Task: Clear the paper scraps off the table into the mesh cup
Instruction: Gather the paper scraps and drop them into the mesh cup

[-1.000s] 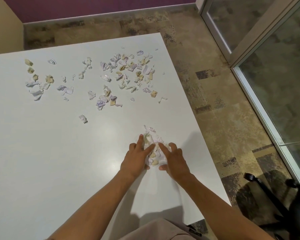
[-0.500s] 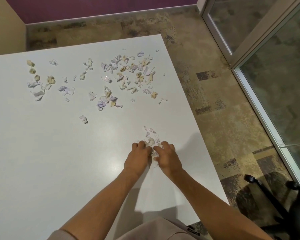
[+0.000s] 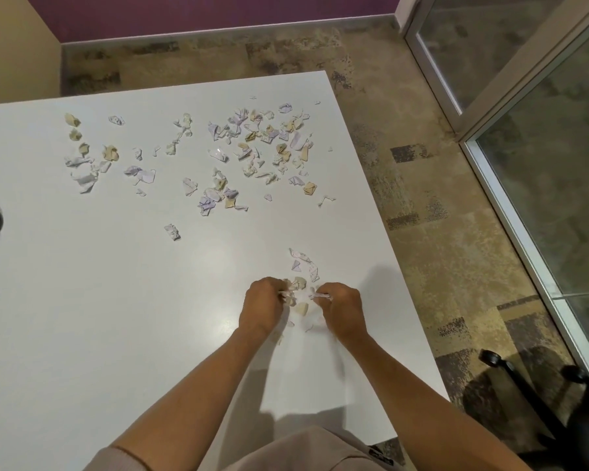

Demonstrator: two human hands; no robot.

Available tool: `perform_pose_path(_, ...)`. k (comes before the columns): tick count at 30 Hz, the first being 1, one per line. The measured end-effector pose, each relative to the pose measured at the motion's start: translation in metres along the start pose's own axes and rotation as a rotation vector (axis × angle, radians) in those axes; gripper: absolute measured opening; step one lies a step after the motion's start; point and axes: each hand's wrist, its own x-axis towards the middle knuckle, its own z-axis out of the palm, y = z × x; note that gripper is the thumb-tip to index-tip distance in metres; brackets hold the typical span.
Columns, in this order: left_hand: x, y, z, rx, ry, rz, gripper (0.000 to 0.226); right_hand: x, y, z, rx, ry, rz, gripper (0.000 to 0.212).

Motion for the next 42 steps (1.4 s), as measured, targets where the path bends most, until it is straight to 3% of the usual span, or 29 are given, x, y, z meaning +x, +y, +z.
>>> perform_pose_path(7,-0.005,-0.006,-0.02,-0.343,0.075,-0.161,0.029,-0.003,0.002,-0.004,0.521,-0.039,0.472,0.003)
perform_pose_path(14,-0.021,-0.024,-0.045,-0.719,0.057,-0.288,0.022,-0.011,-0.029,-0.002,1.087,-0.027,0.535,0.014)
perform_pose_path(22,-0.047,-0.052,-0.102,-0.968,0.106,-0.286,0.028,-0.011,-0.104,0.026,1.399,-0.091,0.601,0.007)
perform_pose_path(30,-0.072,-0.107,-0.178,-1.047,0.253,-0.269,0.029,-0.011,-0.187,0.082,1.472,-0.169,0.589,0.022)
perform_pose_path(35,-0.082,-0.159,-0.226,-1.053,0.345,-0.26,0.027,-0.008,-0.25,0.125,1.454,-0.235,0.598,0.009)
perform_pose_path(42,-0.078,-0.232,-0.292,-1.016,0.452,-0.295,0.026,0.007,-0.34,0.177,1.454,-0.327,0.554,0.009)
